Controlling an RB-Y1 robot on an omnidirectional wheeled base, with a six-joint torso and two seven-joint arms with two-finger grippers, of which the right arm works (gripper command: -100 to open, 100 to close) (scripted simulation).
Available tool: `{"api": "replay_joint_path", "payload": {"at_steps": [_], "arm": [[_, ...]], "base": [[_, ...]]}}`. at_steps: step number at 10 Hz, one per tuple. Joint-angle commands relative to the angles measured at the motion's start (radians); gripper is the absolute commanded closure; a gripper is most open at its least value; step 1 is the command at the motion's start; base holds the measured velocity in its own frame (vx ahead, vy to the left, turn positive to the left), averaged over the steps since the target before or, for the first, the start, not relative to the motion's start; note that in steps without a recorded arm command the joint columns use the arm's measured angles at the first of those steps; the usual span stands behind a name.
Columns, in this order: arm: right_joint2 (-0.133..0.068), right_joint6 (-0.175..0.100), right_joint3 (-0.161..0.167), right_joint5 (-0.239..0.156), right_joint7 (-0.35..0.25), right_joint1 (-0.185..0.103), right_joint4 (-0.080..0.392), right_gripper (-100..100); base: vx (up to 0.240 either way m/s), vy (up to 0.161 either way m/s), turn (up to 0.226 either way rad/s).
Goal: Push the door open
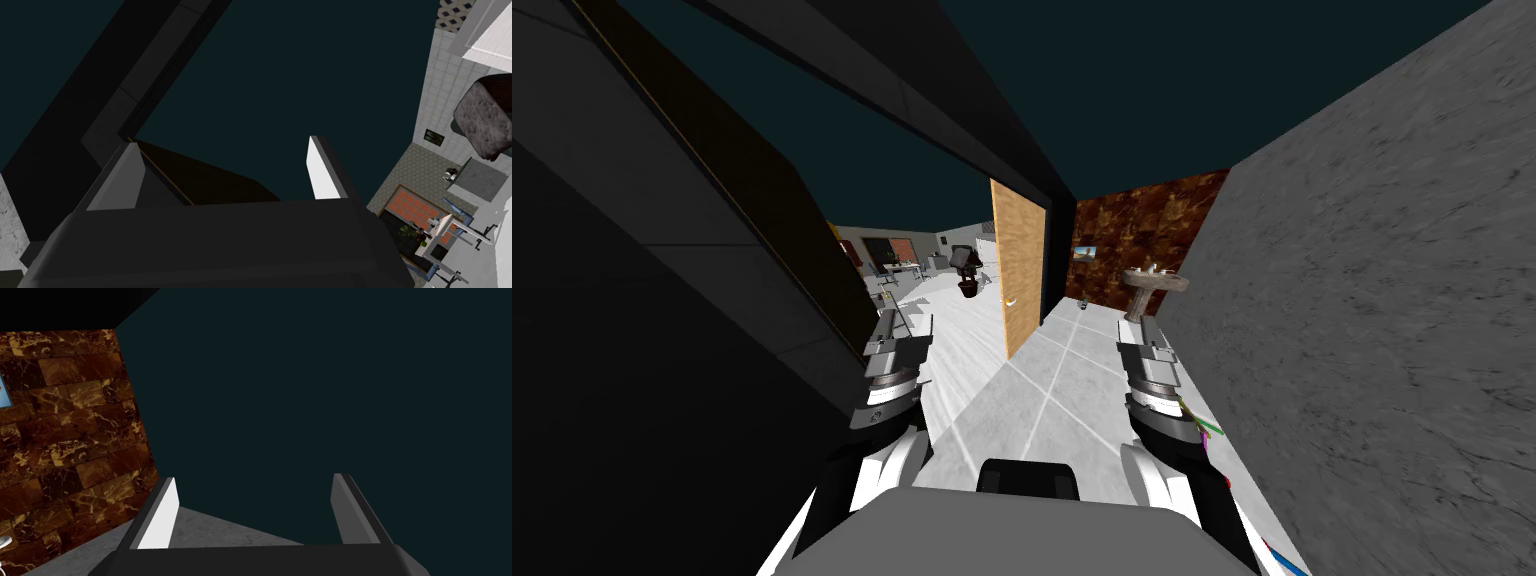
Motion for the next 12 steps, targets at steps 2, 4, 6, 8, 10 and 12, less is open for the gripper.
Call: {"api": "replay_joint_path", "payload": {"at_steps": [2,4,6,8,10,12], "arm": [[-0.013,-0.005,0.003,-0.003,-0.004,-0.017,0.043,-100],[-0.025,-0.009,0.006,-0.006,-0.007,-0.034,0.086,-100],[-0.035,-0.014,0.009,-0.009,-0.011,-0.052,0.131,-100],[-0.045,-0.019,0.012,-0.013,-0.015,-0.072,0.180,-100],[-0.052,-0.023,0.015,-0.016,-0.018,-0.087,0.218,-100],[-0.062,-0.029,0.019,-0.020,-0.023,-0.110,0.277,-100]], "base": [[0.048,-0.041,0.125],[0.131,-0.014,0.118],[0.100,-0.024,0.124],[0.124,-0.043,0.159],[0.091,-0.035,0.090],[0.095,-0.041,0.173]]}}
